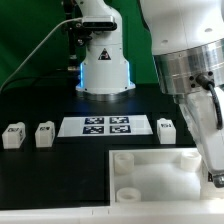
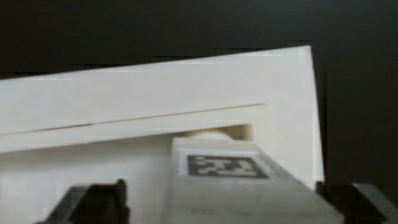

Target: Assemble one leg

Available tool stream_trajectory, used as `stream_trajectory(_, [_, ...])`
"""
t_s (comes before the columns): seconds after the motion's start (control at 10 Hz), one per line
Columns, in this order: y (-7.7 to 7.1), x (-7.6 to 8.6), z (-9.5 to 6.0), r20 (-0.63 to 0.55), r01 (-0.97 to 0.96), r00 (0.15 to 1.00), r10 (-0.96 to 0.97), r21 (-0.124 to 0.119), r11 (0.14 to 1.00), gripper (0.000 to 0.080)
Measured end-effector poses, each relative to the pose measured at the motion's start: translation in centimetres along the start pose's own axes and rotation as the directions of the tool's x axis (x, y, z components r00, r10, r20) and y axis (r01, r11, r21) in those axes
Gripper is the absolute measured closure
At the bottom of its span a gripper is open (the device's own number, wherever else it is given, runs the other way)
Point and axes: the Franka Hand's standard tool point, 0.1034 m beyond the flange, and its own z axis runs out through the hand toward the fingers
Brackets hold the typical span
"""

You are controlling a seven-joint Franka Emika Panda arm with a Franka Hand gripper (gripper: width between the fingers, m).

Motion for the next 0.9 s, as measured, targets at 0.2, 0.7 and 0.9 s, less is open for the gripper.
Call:
stream_trajectory(0.2, [0.14,0.07,0.02,-0.019,0.275,0.961,-0.276,-0.019,0.961,0.0167])
stream_trajectory(0.7, [-0.08,-0.25,-0.15,-0.045,0.787,0.609,-0.792,-0.094,0.610,0.0151])
stream_trajectory(0.9, [-0.14,0.04,-0.18,-0.012,0.925,0.362,-0.932,-0.120,0.361,0.0151])
